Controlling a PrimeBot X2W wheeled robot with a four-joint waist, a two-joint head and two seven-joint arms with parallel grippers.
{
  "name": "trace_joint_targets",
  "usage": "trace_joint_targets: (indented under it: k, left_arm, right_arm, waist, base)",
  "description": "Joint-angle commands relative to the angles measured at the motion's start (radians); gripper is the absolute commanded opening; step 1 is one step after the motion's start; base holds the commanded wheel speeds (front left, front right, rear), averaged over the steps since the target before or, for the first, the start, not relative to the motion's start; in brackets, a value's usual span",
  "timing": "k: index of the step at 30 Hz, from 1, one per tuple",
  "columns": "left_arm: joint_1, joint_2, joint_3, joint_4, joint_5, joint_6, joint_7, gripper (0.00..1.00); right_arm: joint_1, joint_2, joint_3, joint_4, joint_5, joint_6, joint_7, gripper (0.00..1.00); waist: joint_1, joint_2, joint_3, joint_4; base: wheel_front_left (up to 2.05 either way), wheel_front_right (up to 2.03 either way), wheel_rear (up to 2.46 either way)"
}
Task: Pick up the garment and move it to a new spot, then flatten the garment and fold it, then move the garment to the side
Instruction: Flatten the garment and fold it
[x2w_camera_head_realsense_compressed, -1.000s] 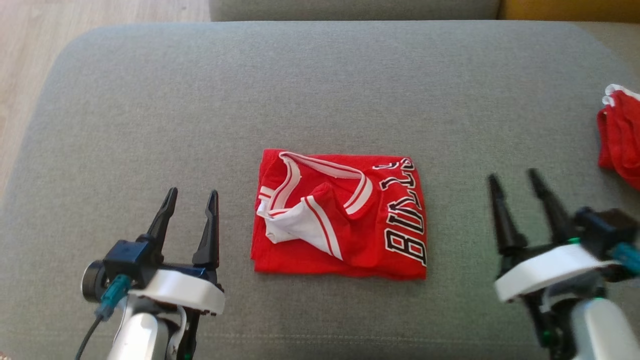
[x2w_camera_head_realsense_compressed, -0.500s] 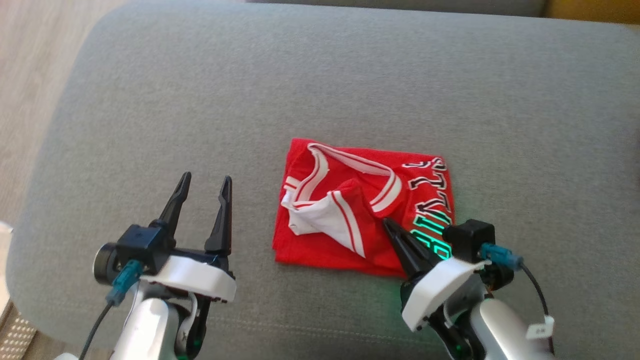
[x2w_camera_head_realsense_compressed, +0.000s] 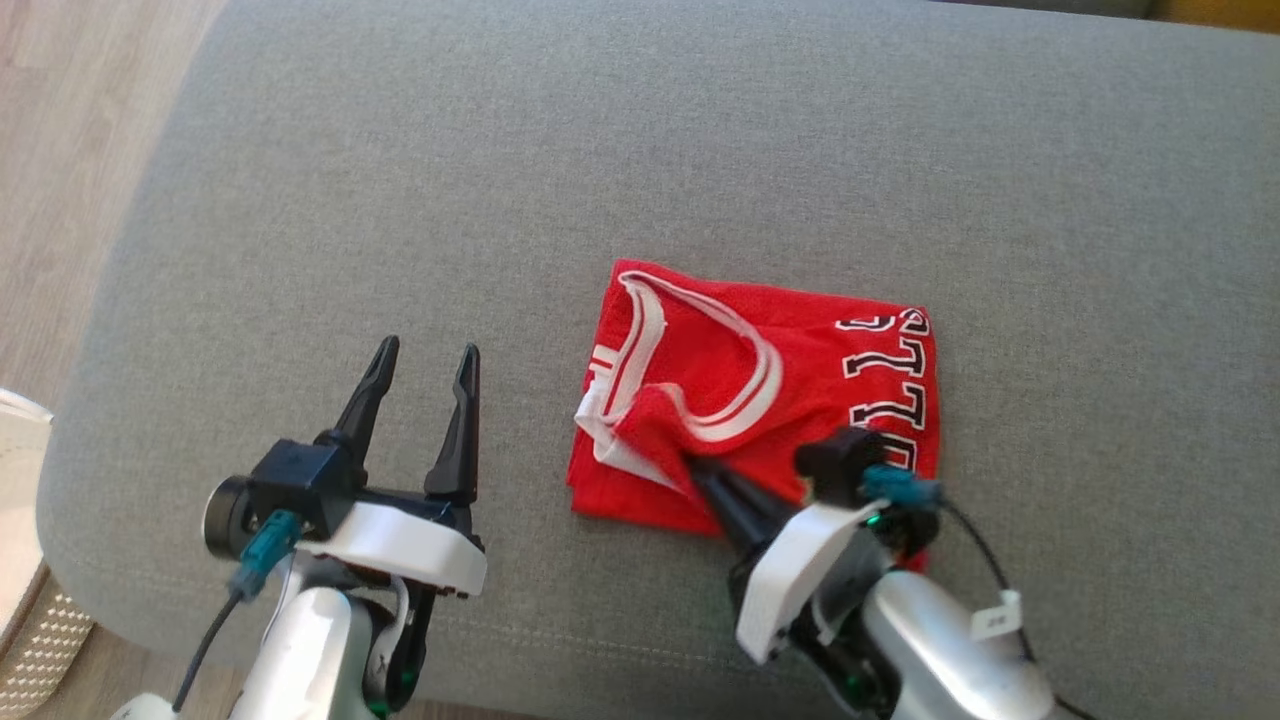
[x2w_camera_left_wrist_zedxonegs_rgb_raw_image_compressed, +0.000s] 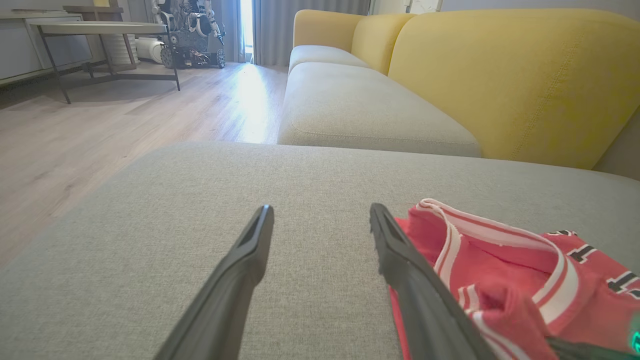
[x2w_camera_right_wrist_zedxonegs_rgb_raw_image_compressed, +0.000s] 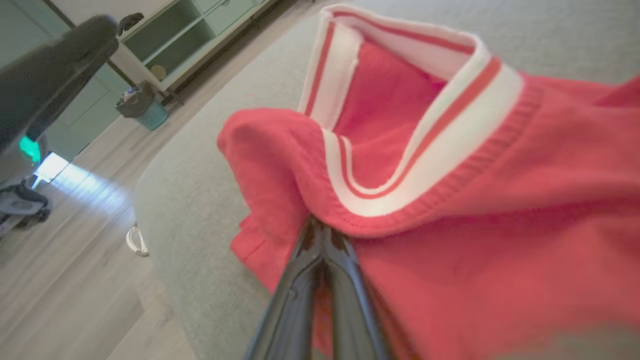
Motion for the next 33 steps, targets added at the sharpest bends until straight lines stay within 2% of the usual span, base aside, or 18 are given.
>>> trace_joint_targets:
  k: [1,7,12,16,22,23,24,25,33]
  left_arm:
    - [-0.04,0.005,0.036,-0.037,-0.009,0.001,-0.012,1.0]
    - [-0.038,0.003,0.041,-0.042,-0.009,0.001,-0.012,1.0]
    - [-0.03,0.002,0.051,-0.042,-0.006,0.002,-0.012,1.0]
    - [-0.013,0.006,0.061,-0.04,-0.001,0.007,-0.012,1.0]
    - [0.005,0.02,0.074,-0.041,0.003,0.015,-0.012,1.0]
    - [0.007,0.022,0.076,-0.041,0.002,0.016,-0.012,1.0]
    - [0.009,0.025,0.079,-0.041,0.002,0.017,-0.012,1.0]
    - [0.011,0.028,0.081,-0.042,0.002,0.019,-0.012,1.0]
    - [0.051,0.047,0.1,-0.051,-0.003,0.042,-0.009,1.0]
  right_arm:
    - [-0.018,0.022,0.049,-0.018,0.018,-0.001,0.001,0.0]
    - [-0.031,0.022,0.127,0.001,0.042,-0.001,0.008,0.0]
    - [-0.045,0.01,0.16,-0.035,0.059,-0.001,-0.03,0.0]
    - [-0.036,-0.014,0.107,-0.109,0.056,-0.001,-0.07,0.0]
    - [0.025,-0.059,-0.053,-0.246,0.017,-0.001,-0.065,0.0]
    - [0.039,-0.064,-0.089,-0.269,0.004,-0.001,-0.063,0.2]
    - [0.054,-0.066,-0.127,-0.292,-0.009,-0.001,-0.061,0.52]
    - [0.071,-0.066,-0.169,-0.312,-0.023,-0.001,-0.057,1.0]
    - [0.183,-0.039,-0.453,-0.455,-0.179,-0.001,-0.022,1.0]
  waist:
    - [0.0,0.0,-0.001,-0.002]
    - [0.0,0.0,-0.001,-0.011]
    - [0.0,0.0,-0.011,-0.032]
    - [0.0,0.0,-0.034,-0.058]
    - [0.0,0.0,-0.067,-0.095]
    - [0.0,0.0,-0.071,-0.1]
    - [0.0,0.0,-0.076,-0.105]
    - [0.0,0.0,-0.083,-0.11]
    - [0.0,0.0,-0.131,-0.135]
  base:
    - [0.0,0.0,0.0]
    - [0.0,0.0,0.0]
    - [0.0,0.0,0.0]
    - [0.0,0.0,0.0]
    - [0.0,0.0,0.0]
    - [0.0,0.0,0.0]
    - [0.0,0.0,0.0]
    - [0.0,0.0,0.0]
    - [0.0,0.0,0.0]
